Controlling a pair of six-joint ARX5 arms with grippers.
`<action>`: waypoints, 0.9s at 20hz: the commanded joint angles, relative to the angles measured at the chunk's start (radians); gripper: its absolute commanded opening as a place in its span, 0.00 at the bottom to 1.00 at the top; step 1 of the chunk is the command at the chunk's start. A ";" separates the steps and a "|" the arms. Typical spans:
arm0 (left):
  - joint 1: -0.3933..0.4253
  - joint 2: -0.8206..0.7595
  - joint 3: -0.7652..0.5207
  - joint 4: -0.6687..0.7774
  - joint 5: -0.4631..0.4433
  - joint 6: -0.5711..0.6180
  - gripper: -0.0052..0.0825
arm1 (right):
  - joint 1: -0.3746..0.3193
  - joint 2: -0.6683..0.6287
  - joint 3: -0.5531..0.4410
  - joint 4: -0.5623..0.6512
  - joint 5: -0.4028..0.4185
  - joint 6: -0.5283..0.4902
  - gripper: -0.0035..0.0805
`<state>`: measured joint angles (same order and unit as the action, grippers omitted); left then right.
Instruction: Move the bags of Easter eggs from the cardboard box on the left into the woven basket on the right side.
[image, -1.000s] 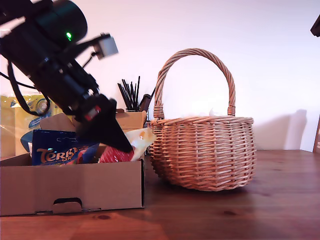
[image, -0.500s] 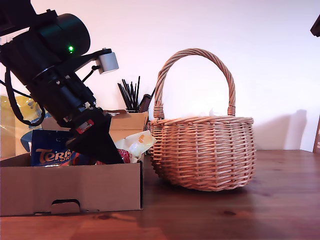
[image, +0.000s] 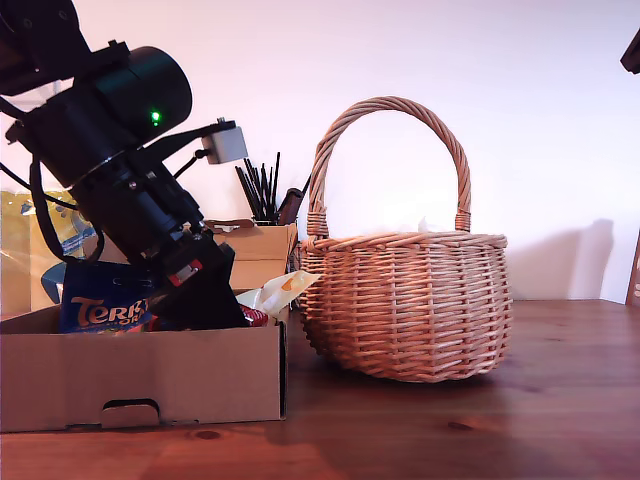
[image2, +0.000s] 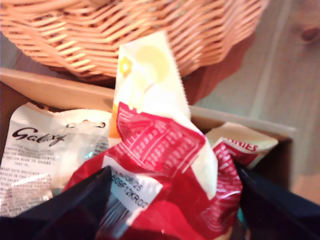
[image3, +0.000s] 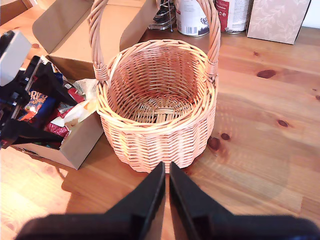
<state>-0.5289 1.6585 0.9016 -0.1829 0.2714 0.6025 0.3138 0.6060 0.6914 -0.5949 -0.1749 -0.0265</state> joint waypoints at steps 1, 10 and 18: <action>-0.003 0.051 -0.034 -0.022 -0.024 0.008 0.70 | -0.005 0.000 -0.006 0.006 -0.006 -0.001 0.03; -0.003 0.042 -0.005 -0.039 -0.039 0.008 0.24 | -0.005 0.000 -0.006 0.005 -0.009 -0.001 0.03; -0.004 -0.040 0.220 -0.311 -0.044 0.007 0.19 | -0.005 0.000 -0.006 0.006 -0.009 -0.001 0.03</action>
<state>-0.5304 1.6466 1.1183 -0.4770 0.2256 0.6064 0.3138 0.6060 0.6914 -0.5949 -0.1776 -0.0265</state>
